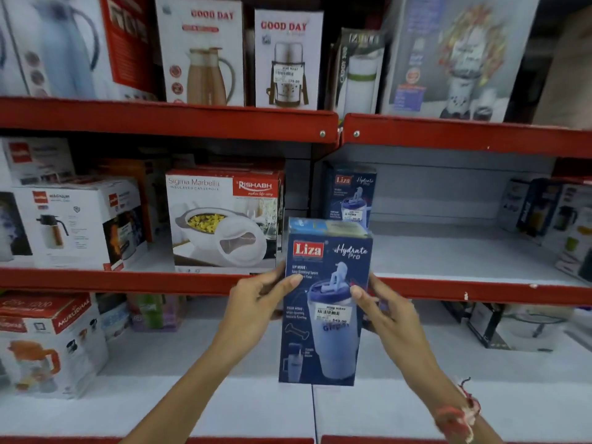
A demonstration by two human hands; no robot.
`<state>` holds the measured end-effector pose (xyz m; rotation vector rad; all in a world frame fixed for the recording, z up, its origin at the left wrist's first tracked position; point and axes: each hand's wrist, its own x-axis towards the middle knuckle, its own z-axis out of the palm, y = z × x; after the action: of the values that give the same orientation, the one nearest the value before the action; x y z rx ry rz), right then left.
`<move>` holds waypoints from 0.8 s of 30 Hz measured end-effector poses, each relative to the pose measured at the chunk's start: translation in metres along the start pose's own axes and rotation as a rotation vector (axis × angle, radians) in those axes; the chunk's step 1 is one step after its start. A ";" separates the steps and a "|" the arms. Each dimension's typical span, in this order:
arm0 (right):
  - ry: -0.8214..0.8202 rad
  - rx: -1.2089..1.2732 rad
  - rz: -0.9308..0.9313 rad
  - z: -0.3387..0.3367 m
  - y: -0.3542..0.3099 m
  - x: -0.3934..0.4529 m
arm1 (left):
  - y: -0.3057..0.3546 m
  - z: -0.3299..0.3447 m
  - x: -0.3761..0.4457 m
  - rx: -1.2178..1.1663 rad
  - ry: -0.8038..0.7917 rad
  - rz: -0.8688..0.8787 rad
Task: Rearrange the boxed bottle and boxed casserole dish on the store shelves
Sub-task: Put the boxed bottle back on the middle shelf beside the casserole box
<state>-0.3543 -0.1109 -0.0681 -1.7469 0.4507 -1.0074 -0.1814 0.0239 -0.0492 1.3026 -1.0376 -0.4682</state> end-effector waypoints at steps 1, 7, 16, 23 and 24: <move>0.005 -0.005 -0.035 -0.004 -0.012 0.008 | 0.013 0.001 0.008 0.005 0.001 0.036; 0.048 -0.010 -0.169 -0.026 -0.064 0.043 | 0.067 0.012 0.042 -0.009 0.027 0.166; 0.080 0.028 -0.155 -0.043 -0.050 0.054 | 0.058 0.035 0.057 -0.022 0.037 0.161; 0.090 0.031 -0.160 -0.065 -0.035 0.082 | 0.047 0.061 0.091 -0.032 0.046 0.179; 0.092 0.035 -0.162 -0.068 -0.032 0.088 | 0.044 0.064 0.098 -0.021 0.051 0.185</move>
<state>-0.3627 -0.1991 0.0052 -1.7321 0.3511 -1.2070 -0.1973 -0.0778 0.0220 1.1817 -1.0955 -0.3033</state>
